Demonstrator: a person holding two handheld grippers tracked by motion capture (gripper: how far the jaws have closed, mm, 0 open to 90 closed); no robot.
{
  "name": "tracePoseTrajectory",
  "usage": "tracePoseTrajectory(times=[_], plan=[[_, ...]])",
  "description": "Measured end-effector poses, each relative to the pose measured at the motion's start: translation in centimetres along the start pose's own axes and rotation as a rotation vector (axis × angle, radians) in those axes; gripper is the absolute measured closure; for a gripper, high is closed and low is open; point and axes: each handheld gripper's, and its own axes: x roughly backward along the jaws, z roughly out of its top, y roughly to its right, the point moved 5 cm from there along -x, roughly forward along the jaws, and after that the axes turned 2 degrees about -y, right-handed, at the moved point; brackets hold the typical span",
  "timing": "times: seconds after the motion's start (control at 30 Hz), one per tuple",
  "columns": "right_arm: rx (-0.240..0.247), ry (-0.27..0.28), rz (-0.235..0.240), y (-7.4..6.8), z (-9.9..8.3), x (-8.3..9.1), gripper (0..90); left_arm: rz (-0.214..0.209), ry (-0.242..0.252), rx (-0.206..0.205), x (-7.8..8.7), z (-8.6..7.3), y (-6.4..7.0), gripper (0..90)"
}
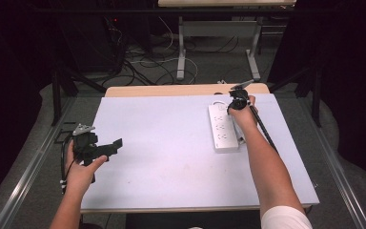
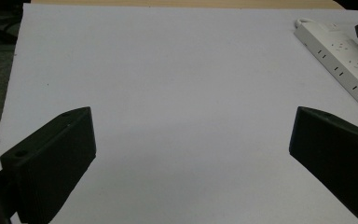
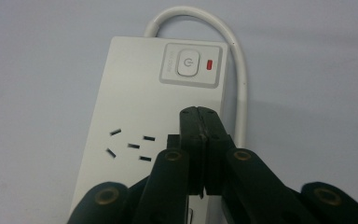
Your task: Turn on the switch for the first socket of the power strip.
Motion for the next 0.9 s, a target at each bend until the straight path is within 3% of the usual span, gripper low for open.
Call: tracePoseTrajectory(times=[0.9], plan=[[-0.023, -0.004, 0.0, 0.38, -0.04, -0.84, 89.7, -0.002, 0.001, 0.005, -0.03, -0.04, -0.03, 0.5]])
